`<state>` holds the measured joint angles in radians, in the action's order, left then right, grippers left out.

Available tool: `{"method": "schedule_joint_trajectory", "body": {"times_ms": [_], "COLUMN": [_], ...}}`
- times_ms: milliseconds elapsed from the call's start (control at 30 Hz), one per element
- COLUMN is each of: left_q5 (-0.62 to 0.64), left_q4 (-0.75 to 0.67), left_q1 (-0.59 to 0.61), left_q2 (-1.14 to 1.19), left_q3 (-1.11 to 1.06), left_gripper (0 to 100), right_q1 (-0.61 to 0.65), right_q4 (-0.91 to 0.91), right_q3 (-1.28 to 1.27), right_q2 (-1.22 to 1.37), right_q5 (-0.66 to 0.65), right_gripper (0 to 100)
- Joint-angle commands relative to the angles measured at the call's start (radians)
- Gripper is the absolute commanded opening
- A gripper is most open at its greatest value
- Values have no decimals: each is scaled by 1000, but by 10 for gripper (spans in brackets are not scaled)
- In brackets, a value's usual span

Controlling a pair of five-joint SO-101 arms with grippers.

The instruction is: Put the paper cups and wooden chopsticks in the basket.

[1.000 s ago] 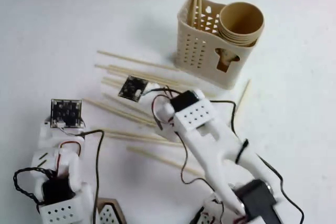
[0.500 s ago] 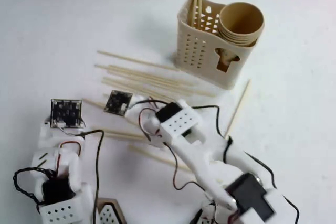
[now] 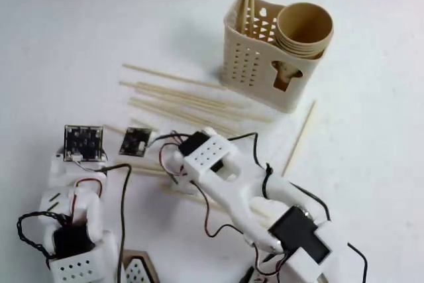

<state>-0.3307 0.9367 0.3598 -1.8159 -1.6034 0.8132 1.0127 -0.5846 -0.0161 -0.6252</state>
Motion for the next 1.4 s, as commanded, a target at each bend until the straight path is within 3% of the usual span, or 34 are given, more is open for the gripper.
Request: {"method": "schedule_joint_trajectory", "body": {"times_ms": [0,400,533,733,1367], "left_q5": [-12,-12,-12,-12,-12], "left_q4": [-3,-3,-3,-3,-3], "left_q1": [12,12,12,12,12], "left_q2": [-12,-12,-12,-12,-12], "left_q3": [6,6,6,6,6], "left_gripper": [92,92,92,92,92], "right_q1": [19,16,16,8,-223], "right_q4": [2,-59,-54,-21,125], "right_q3": [21,55,60,61,58], "right_q2": [-1,136,139,122,-328], "right_q5": [5,5,3,5,12], "right_gripper": [149,142,18,19,19]}}
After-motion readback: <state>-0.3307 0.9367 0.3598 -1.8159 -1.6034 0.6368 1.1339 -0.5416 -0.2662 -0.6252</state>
